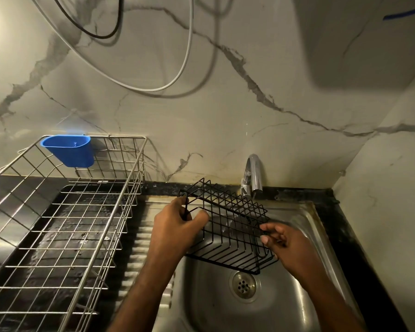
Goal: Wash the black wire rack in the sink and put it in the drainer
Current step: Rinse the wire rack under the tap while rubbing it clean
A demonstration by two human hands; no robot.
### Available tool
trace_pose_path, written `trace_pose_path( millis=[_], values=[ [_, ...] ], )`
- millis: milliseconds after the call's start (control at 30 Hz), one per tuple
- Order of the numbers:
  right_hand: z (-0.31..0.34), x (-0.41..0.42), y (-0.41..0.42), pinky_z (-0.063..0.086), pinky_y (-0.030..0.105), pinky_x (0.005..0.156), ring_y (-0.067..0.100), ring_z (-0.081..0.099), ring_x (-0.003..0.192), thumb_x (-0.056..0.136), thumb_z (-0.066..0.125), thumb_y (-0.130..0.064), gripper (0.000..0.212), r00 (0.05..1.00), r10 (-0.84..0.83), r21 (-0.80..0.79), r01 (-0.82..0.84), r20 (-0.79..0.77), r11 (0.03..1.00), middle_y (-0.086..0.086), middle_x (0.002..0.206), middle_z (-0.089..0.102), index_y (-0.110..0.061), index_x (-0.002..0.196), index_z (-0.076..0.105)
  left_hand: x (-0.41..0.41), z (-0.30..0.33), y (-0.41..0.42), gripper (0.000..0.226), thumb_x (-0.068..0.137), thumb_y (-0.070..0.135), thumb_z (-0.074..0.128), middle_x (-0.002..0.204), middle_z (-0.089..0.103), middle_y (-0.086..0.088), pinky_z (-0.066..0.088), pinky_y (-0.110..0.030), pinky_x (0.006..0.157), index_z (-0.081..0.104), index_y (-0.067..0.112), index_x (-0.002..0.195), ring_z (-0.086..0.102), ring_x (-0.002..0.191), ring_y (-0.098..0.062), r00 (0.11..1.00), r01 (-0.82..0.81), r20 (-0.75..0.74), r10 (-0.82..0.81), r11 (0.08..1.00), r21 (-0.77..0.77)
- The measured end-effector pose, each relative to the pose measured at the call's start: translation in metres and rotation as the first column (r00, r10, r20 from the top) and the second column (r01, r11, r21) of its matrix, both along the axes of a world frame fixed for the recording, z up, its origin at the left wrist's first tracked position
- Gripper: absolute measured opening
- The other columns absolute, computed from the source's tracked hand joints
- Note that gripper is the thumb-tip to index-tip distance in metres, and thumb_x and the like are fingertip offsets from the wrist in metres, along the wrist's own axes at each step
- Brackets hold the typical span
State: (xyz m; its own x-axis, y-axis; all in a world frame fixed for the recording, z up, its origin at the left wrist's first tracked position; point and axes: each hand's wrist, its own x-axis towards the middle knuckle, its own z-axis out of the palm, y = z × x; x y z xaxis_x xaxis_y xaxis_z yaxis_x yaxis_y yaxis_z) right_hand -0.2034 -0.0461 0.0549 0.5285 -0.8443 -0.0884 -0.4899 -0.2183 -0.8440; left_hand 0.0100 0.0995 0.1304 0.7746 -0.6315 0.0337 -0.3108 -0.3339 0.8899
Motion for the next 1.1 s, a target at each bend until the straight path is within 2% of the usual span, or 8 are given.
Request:
trace_pose_path(
  millis=[67, 267, 367, 633, 867, 1100],
  values=[
    [-0.003, 0.001, -0.001, 0.052, 0.023, 0.076, 0.002, 0.065, 0.097, 0.089, 0.071, -0.021, 0.024, 1.000, -0.011, 0.014, 0.011, 0.019, 1.000, -0.012, 0.101, 0.071, -0.029, 0.111, 0.068, 0.001, 0.000, 0.001, 0.058, 0.085, 0.033, 0.074, 0.068, 0.067, 0.000, 0.048, -0.014, 0.053, 0.059, 0.014, 0.138, 0.062, 0.059, 0.000, 1.000, 0.003, -0.006, -0.003, 1.000, -0.009],
    [-0.005, 0.006, 0.001, 0.056, 0.030, 0.080, 0.003, 0.067, 0.096, 0.087, 0.072, -0.021, 0.024, 1.000, -0.004, 0.002, 0.004, 0.025, 1.000, -0.012, 0.101, 0.072, -0.029, 0.110, 0.069, 0.006, -0.001, 0.003, 0.058, 0.084, 0.032, 0.075, 0.063, 0.064, 0.004, 0.045, -0.011, 0.051, 0.061, 0.012, 0.136, 0.058, 0.054, 0.004, 1.000, 0.003, -0.008, -0.003, 1.000, -0.017],
    [-0.003, 0.008, 0.002, 0.055, 0.029, 0.084, 0.001, 0.066, 0.097, 0.088, 0.072, -0.021, 0.025, 1.000, 0.006, -0.023, -0.006, 0.002, 1.000, -0.012, 0.102, 0.071, -0.029, 0.111, 0.069, 0.008, 0.000, 0.005, 0.059, 0.084, 0.034, 0.075, 0.066, 0.065, 0.002, 0.045, -0.012, 0.052, 0.060, 0.012, 0.137, 0.058, 0.056, 0.001, 1.000, 0.001, -0.010, -0.001, 1.000, -0.014],
    [0.000, 0.015, 0.006, 0.057, 0.031, 0.082, 0.002, 0.066, 0.096, 0.087, 0.072, -0.021, 0.026, 1.000, 0.002, -0.040, -0.003, -0.022, 0.999, -0.012, 0.101, 0.072, -0.028, 0.112, 0.069, 0.014, -0.002, 0.010, 0.058, 0.085, 0.035, 0.075, 0.066, 0.062, 0.004, 0.045, -0.015, 0.054, 0.060, 0.014, 0.137, 0.057, 0.060, -0.005, 1.000, -0.008, -0.012, 0.008, 1.000, -0.014],
    [0.002, 0.019, 0.010, 0.054, 0.023, 0.082, -0.001, 0.064, 0.096, 0.089, 0.071, -0.021, 0.027, 0.999, 0.011, -0.032, -0.012, -0.033, 0.999, -0.013, 0.102, 0.071, -0.028, 0.114, 0.068, 0.017, -0.003, 0.014, 0.058, 0.086, 0.033, 0.074, 0.068, 0.061, 0.004, 0.044, -0.010, 0.051, 0.058, 0.014, 0.138, 0.056, 0.061, -0.005, 1.000, -0.005, -0.010, 0.005, 1.000, -0.022],
    [0.004, 0.020, 0.012, 0.055, 0.027, 0.084, 0.001, 0.064, 0.096, 0.088, 0.071, -0.022, 0.027, 0.999, 0.012, -0.049, -0.014, -0.044, 0.999, -0.012, 0.101, 0.070, -0.030, 0.114, 0.067, 0.017, 0.002, 0.017, 0.059, 0.085, 0.033, 0.073, 0.069, 0.061, 0.004, 0.044, -0.018, 0.058, 0.058, 0.014, 0.139, 0.057, 0.064, -0.006, 1.000, -0.005, 0.004, 0.005, 1.000, 0.004]
  ],
)
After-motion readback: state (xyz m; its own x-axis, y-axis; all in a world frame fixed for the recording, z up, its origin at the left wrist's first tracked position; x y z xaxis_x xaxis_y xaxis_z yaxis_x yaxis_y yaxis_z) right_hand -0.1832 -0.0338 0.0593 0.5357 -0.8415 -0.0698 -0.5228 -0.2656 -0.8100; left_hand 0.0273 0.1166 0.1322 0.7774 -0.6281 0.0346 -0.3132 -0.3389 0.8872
